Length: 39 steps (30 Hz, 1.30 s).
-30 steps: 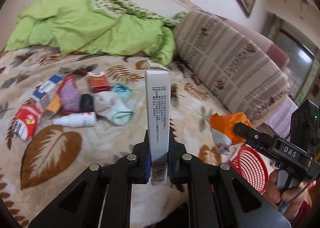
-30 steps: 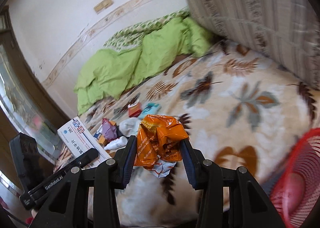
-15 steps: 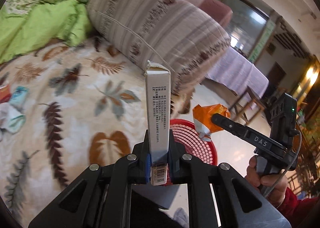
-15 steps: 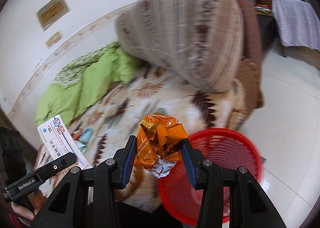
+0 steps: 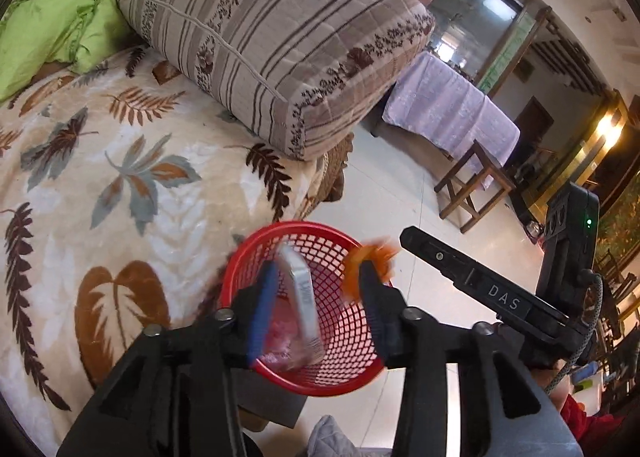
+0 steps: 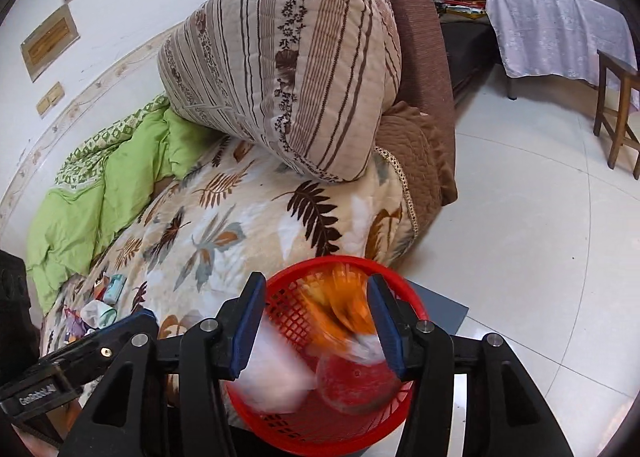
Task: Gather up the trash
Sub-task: 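Move both open tools back over the trash on the bed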
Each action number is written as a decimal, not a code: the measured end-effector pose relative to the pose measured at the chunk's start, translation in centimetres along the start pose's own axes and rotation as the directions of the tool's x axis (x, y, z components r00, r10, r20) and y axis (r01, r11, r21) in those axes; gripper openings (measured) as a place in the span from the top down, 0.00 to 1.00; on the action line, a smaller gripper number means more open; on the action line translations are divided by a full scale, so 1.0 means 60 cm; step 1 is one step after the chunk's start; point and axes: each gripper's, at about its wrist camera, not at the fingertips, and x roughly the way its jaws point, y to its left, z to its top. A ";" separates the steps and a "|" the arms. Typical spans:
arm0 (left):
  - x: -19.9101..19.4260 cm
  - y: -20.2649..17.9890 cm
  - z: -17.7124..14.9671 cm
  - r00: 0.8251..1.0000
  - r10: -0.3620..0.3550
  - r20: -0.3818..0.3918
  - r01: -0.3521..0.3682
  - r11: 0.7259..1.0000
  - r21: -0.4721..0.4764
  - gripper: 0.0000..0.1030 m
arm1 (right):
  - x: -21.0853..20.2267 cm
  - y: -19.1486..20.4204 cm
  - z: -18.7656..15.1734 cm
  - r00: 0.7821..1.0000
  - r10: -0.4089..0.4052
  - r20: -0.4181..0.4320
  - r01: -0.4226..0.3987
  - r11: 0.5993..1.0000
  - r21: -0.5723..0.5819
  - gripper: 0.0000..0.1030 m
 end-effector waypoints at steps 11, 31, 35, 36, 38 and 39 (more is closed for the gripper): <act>-0.111 0.082 -0.021 0.981 0.155 0.115 -0.148 0.987 -0.066 0.46 | 0.020 0.068 -0.010 0.995 0.087 -0.041 -0.089 0.995 -0.037 0.42; -0.383 0.359 -0.178 0.808 0.563 0.173 -0.473 0.795 -0.379 0.41 | 0.132 0.433 -0.120 0.900 0.310 -0.307 -0.407 0.849 -0.336 0.40; -0.437 0.430 -0.215 0.744 0.650 0.156 -0.521 0.710 -0.474 0.38 | 0.164 0.510 -0.158 0.876 0.315 -0.366 -0.449 0.811 -0.374 0.34; -0.453 0.452 -0.223 0.718 0.681 0.146 -0.543 0.679 -0.494 0.36 | 0.171 0.524 -0.165 0.873 0.315 -0.373 -0.453 0.806 -0.380 0.33; -0.475 0.482 -0.240 0.678 0.724 0.126 -0.574 0.628 -0.525 0.33 | 0.190 0.561 -0.178 0.867 0.316 -0.386 -0.463 0.797 -0.389 0.30; -0.486 0.498 -0.248 0.662 0.740 0.118 -0.582 0.607 -0.541 0.32 | 0.199 0.577 -0.183 0.866 0.313 -0.391 -0.465 0.792 -0.395 0.30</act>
